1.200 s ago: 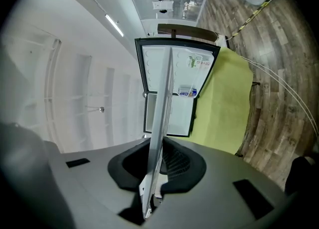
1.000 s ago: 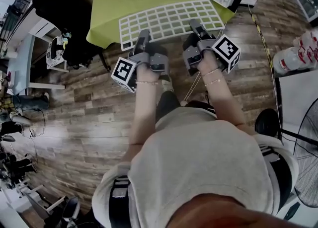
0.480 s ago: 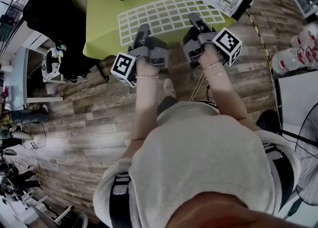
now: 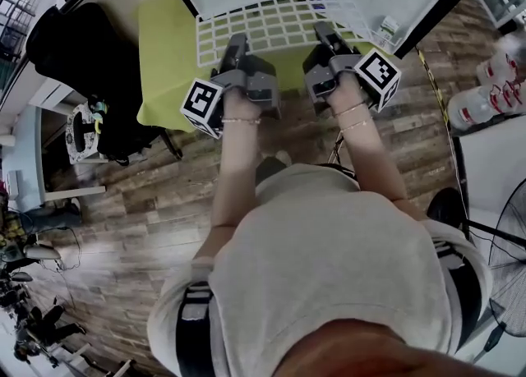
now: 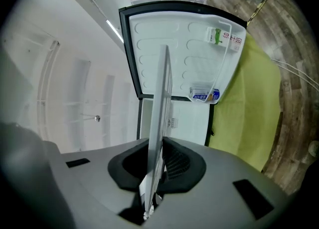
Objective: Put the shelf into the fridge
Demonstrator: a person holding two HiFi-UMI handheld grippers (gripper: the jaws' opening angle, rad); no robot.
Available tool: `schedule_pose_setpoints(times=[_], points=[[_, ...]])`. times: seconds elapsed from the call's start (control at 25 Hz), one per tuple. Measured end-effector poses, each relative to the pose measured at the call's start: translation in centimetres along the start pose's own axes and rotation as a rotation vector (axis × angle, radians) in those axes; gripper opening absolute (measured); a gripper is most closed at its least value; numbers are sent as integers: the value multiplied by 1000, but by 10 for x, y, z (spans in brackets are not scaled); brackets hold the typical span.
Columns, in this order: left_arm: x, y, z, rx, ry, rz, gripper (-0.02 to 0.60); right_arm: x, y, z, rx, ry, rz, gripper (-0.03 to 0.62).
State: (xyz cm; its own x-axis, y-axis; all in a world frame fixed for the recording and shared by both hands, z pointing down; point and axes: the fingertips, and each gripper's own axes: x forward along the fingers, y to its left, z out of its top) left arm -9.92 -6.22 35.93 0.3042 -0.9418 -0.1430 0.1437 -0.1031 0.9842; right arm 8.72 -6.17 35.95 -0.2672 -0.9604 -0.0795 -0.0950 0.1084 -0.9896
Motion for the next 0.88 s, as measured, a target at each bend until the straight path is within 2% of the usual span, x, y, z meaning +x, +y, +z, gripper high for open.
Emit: schedule_pose_setpoints(times=[0.16,0.4,0.68,0.88], points=[[24,3,10,1,29,1,35,21,-8,3,13,-25,-3,41],[47,6,32,-3,27,-11,35,51,-5,-1,2,-34,11,40],[55,26,32,-30,38,33,35,56,-24,3,6,-27,-37,40],[66,30,37,-47,31,29,35,73,-34,3,17,-14,-48,40]])
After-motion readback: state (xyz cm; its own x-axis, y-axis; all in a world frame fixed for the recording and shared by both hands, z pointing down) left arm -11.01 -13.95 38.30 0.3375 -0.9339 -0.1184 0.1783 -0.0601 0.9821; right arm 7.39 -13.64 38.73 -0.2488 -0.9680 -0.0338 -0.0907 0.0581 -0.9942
